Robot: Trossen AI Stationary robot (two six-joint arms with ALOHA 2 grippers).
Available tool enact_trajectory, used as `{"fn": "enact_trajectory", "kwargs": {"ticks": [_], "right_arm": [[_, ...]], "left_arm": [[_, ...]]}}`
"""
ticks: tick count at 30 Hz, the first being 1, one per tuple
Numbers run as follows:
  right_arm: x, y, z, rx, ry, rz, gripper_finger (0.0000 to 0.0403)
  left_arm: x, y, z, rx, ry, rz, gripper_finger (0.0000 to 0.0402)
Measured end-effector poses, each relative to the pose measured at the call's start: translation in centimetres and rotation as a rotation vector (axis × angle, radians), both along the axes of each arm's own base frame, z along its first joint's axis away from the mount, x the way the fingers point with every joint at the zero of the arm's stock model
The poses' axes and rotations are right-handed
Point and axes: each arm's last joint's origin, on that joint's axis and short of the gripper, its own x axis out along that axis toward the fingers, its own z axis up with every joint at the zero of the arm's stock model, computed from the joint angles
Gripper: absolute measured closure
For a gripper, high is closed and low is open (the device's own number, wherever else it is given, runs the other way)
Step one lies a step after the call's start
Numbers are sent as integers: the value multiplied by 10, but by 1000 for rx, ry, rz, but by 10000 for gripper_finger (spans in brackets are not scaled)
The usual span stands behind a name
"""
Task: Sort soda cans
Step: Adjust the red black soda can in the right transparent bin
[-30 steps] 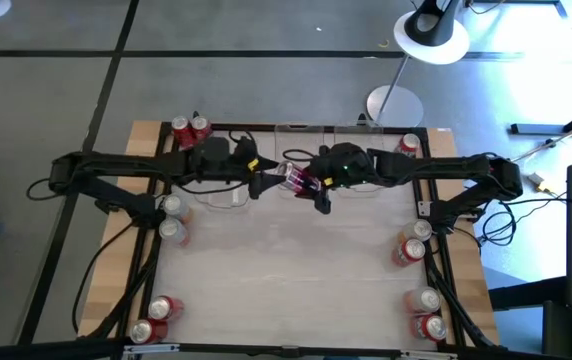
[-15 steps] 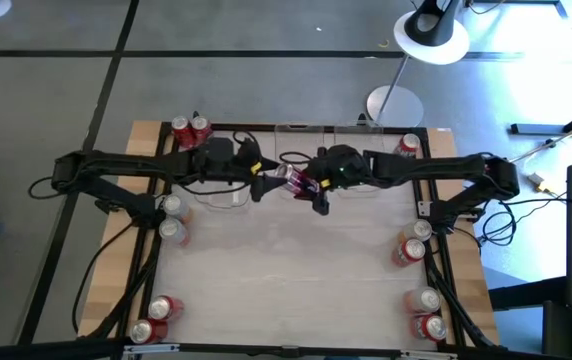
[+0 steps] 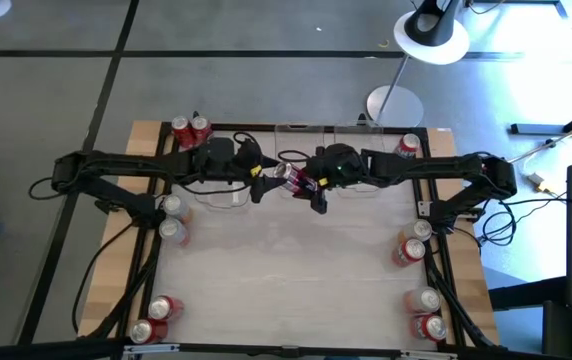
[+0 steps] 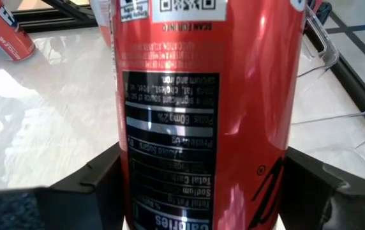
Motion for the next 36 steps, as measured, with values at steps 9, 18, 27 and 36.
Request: {"fn": "enact_trajectory", "kwargs": {"ticks": [9,18,27,36], "right_arm": [[3,1,1,5,-26,17,117],[10,0,-8,19,-11,19,117],[12,1,-4,53,-61,67,117],[15,7,-4,79,-90,128,117]], "left_arm": [[1,-6,1,32,-6,-31,29],[-1,-9,-7,-17,70,-22,7],[0,-10,-11,-3,93,13,7],[3,-9,-10,-12,62,-33,22]]}}
